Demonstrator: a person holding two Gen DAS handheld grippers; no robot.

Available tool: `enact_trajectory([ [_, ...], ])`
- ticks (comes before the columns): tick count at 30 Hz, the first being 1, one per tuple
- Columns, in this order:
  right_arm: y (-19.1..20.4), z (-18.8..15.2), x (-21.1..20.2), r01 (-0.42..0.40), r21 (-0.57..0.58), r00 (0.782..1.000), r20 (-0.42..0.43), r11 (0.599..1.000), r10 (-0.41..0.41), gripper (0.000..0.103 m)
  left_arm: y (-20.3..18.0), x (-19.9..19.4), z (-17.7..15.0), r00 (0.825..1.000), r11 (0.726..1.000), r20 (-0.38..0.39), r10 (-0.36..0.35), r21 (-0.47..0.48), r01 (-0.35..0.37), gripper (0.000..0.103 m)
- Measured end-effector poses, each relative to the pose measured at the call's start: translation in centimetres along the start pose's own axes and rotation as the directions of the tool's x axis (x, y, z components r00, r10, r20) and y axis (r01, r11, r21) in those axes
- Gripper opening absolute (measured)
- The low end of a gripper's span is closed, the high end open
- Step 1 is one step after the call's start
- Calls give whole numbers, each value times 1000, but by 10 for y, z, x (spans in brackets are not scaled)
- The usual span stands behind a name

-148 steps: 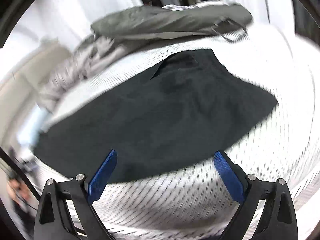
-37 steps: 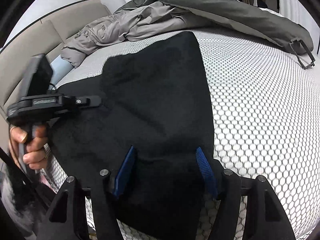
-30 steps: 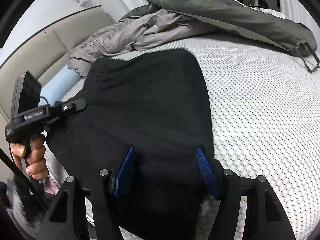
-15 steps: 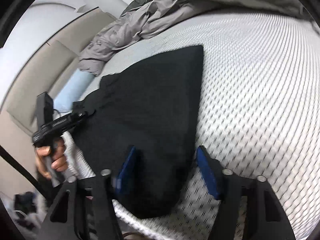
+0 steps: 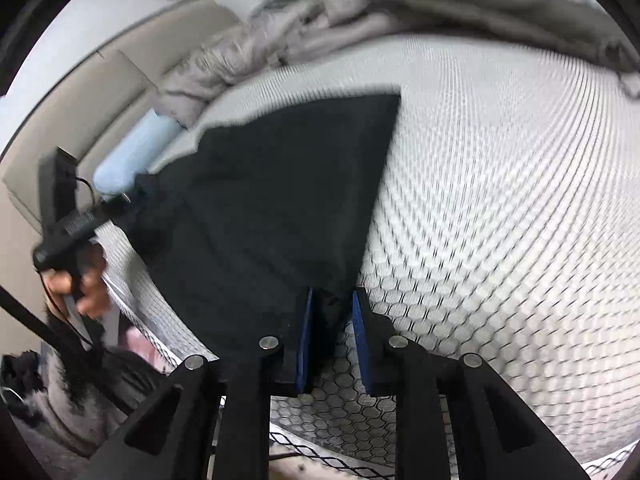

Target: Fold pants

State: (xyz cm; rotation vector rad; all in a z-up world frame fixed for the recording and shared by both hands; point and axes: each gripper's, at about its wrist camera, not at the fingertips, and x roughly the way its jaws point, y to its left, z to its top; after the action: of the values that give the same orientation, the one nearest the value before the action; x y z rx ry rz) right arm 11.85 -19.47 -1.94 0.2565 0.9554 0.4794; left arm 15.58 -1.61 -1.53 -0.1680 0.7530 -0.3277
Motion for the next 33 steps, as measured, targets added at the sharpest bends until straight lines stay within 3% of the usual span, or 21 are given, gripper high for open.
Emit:
enact_trajectory([
  [2, 11, 5, -13, 26, -26, 996, 81, 999, -23, 25, -22, 7, -3, 999, 997, -15, -33, 73, 34, 70],
  [5, 35, 13, -11, -32, -75, 990, 135, 997, 42, 25, -44, 24, -9, 994, 986, -83, -72, 146, 84, 70],
  [9, 67, 20, 40, -19, -151, 999, 45, 988, 26, 27, -51, 53, -19, 980, 961, -186, -71, 250, 117, 68],
  [11, 76, 22, 66, 40, -211, 999, -8, 977, -43, 31, -43, 53, -25, 976, 952, -200, -82, 274, 136, 58],
  [14, 83, 14, 77, 153, -347, 987, 1, 925, -162, 30, -29, 37, -34, 980, 952, -190, -53, 286, 106, 57],
  [18, 50, 8, 52, 224, -269, 973, 18, 937, -228, 31, 1, 21, -41, 981, 968, -189, -51, 230, 95, 57],
  [21, 40, 10, 40, 218, -232, 976, 36, 948, -216, 31, 2, 6, -36, 988, 974, -153, -7, 223, 41, 57],
  [24, 47, 21, 30, 155, -201, 986, 90, 967, -139, 35, -4, -7, -15, 995, 973, -85, -55, 217, 72, 59],
  [27, 62, 33, 42, 152, -251, 986, 103, 956, -130, 43, -16, 17, 9, 995, 969, -96, -37, 238, 59, 60],
  [30, 77, 51, 73, 124, -278, 992, 43, 953, -117, 43, -16, 61, 17, 980, 956, -199, 5, 288, 53, 60],
  [31, 80, 56, 88, 129, -296, 991, 15, 946, -131, 43, -11, 71, 16, 976, 960, -213, 36, 277, 25, 60],
  [33, 75, 57, 103, 188, -365, 978, -18, 912, -208, 43, 6, 79, 13, 972, 973, -233, 1, 224, 53, 56],
])
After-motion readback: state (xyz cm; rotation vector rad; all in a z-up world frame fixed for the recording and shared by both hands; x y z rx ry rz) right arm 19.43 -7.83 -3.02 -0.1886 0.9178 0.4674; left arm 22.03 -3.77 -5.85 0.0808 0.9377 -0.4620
